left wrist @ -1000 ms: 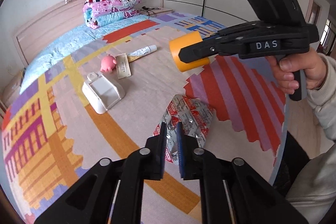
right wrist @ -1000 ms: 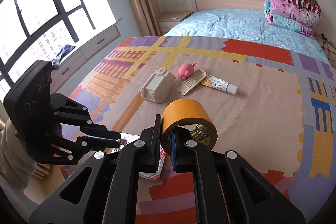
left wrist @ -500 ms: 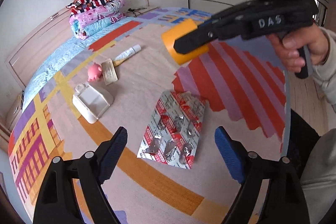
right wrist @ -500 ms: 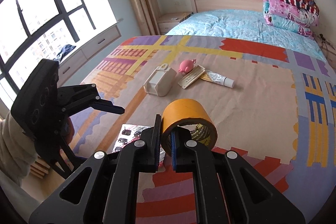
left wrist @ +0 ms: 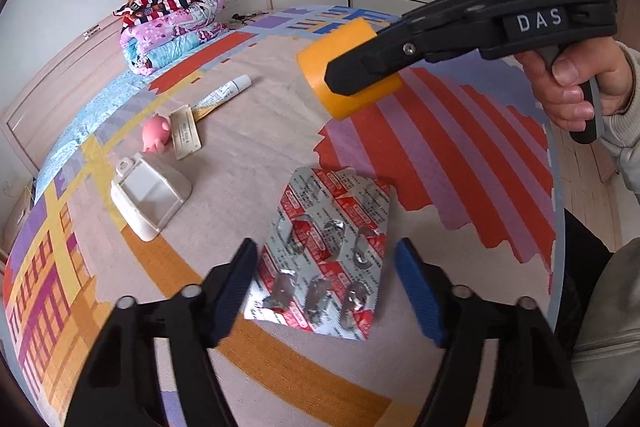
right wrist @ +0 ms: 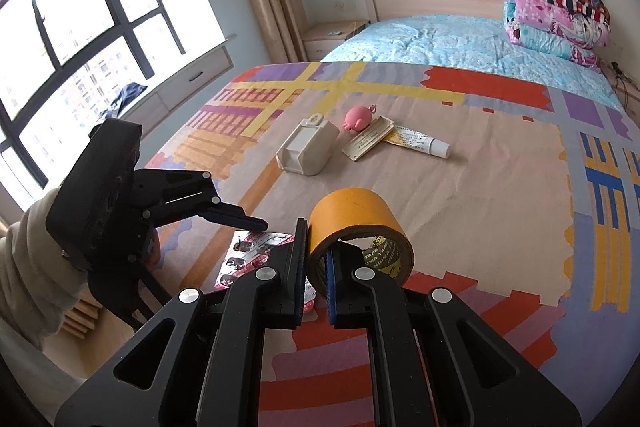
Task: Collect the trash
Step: 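Carry the blister pack and tape roll over the black bin with both grippers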
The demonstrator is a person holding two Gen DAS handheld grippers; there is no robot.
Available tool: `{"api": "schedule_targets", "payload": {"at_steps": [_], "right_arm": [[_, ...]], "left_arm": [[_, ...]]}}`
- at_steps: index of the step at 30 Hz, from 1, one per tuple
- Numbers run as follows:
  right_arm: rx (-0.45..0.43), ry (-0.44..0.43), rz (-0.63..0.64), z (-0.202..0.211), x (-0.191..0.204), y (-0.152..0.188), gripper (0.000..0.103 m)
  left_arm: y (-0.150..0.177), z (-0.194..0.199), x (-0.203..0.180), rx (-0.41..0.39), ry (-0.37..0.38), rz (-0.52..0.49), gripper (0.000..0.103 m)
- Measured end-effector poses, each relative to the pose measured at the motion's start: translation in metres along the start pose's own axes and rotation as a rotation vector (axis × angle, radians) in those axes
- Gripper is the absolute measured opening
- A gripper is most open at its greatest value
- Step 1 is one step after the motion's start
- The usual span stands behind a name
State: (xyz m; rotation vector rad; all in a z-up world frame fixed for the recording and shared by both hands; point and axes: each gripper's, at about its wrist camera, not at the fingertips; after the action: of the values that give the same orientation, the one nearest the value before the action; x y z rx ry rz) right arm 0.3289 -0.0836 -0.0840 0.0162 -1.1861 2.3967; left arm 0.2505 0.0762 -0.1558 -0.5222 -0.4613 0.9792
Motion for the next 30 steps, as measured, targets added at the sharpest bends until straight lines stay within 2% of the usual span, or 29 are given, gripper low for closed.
{"api": "schedule_targets", "payload": {"at_steps": [6,13,15,21,30], "right_arm": [[-0.006,-0.004,-0.002,0.007,0.003,0.004,0.009],[-0.005,0.017,0.012,0.021,0.015,0.013,0.009],[-0.008,0.022,0.015,0.027,0.018,0.017,0.009],[-0.013,0.034,0.027,0.046,0.029,0.035,0.009],[-0.007,0.043,0.079,0.072,0.057,0.071,0.009]], "left_arm": [[-0.004,0.001,-0.010,0.018,-0.064,0.007,0.059],[-0.003,0.021,-0.027,-0.018,-0.095,0.031,0.059],[0.000,0.029,-0.032,-0.024,-0.125,0.040,0.059],[0.005,0.055,-0.059,-0.052,-0.179,0.027,0.059],[0.014,0.094,-0.097,-0.109,-0.197,0.082,0.059]]}}
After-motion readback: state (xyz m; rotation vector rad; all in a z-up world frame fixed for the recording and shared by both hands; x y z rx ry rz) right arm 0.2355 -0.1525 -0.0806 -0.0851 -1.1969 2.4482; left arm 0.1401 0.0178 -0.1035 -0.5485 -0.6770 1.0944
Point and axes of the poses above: each gripper's, at about its wrist camera, not at the fingertips, and z roughly against the way its jaws point, x to its left, y to its underside, and after that the axes turned 4 degrees about -z, right-handed
